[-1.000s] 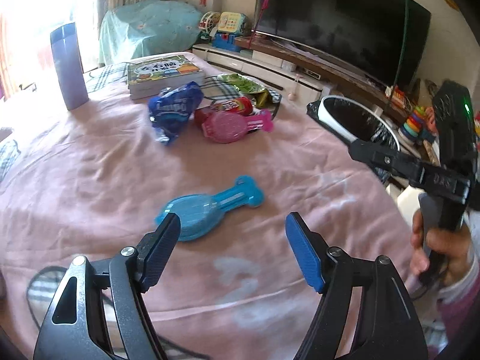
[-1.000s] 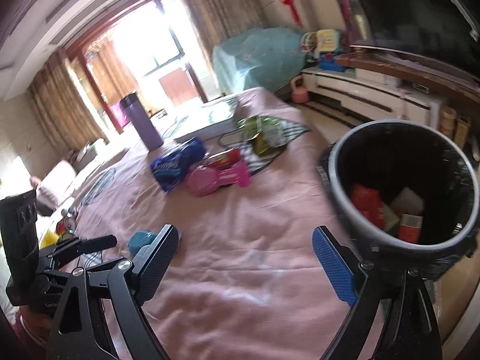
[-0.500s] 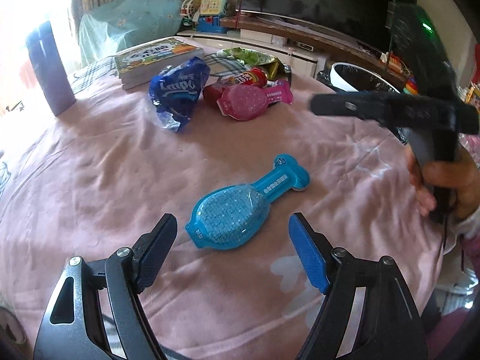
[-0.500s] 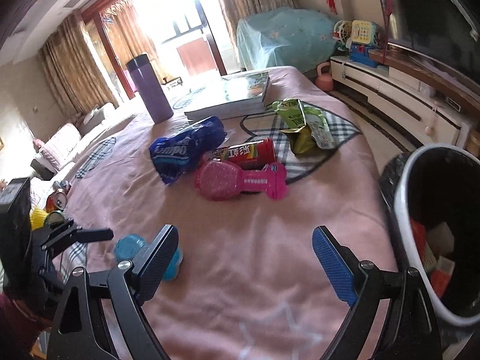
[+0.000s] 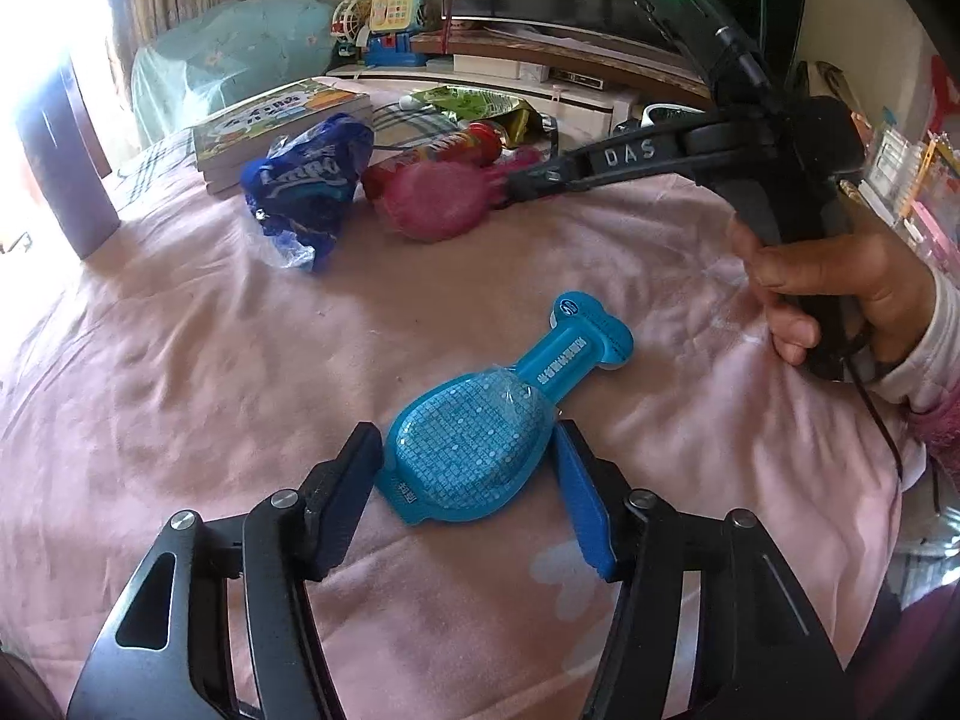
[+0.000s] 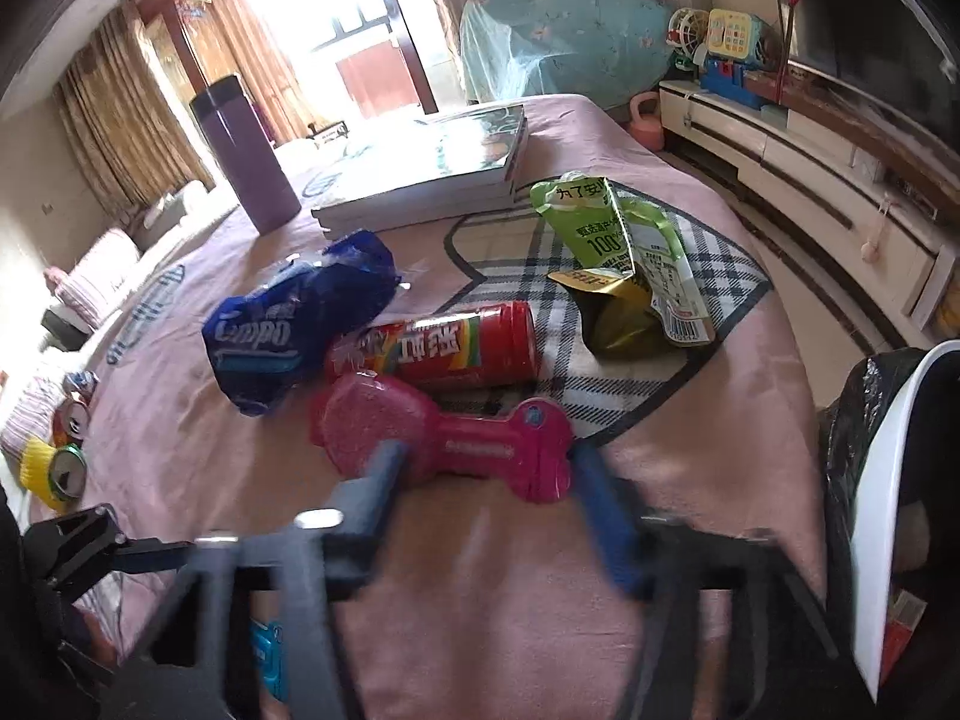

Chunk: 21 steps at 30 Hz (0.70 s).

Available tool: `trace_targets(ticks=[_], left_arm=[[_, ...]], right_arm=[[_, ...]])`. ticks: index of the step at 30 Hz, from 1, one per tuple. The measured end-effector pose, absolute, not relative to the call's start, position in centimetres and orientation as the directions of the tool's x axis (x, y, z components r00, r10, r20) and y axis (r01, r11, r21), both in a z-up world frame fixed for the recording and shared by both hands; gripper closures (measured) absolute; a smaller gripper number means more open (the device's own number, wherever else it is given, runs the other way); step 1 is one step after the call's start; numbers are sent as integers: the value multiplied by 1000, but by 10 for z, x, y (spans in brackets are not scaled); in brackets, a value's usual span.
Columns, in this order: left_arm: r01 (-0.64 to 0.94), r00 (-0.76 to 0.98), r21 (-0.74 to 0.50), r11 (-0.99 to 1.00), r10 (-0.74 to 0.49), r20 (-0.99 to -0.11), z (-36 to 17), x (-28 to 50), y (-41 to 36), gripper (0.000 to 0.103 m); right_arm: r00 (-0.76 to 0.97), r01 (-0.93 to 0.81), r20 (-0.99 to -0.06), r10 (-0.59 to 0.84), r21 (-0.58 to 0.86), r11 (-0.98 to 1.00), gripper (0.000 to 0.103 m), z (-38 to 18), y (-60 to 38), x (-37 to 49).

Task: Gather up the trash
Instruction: 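Grasp the blue plastic brush with the left gripper while the right grasps the pink brush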

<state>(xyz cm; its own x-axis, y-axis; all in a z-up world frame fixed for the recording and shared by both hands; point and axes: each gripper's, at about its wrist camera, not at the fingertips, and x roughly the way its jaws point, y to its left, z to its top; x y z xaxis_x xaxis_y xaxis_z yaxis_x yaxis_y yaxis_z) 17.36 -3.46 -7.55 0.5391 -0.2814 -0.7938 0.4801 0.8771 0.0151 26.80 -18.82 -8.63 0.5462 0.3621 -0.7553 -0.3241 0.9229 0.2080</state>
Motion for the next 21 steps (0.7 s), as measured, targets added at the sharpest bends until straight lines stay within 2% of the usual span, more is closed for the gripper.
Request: trace_targets(ticks=[1,3,7,21], left_arm=[[476,543,20,879,-276,-793,-75,173,-35,44],[465,546,15,885,-273,-792,-74,171,-35,45],[444,544,-24,896,-291,-787,-72,167,-33,54],[407,538,-147,901,-367,-759,-63,144,-50,55]], right_arm=[[544,-323,-757,361,208,923,91,-87,-190,266],[544,-324,-749,378,229,918,95,-85,-196,259],[555,-318,-731,397,254,913,98,-81,-208,241],[648,-233,-656,387,313,921,101,-58,-266,153]])
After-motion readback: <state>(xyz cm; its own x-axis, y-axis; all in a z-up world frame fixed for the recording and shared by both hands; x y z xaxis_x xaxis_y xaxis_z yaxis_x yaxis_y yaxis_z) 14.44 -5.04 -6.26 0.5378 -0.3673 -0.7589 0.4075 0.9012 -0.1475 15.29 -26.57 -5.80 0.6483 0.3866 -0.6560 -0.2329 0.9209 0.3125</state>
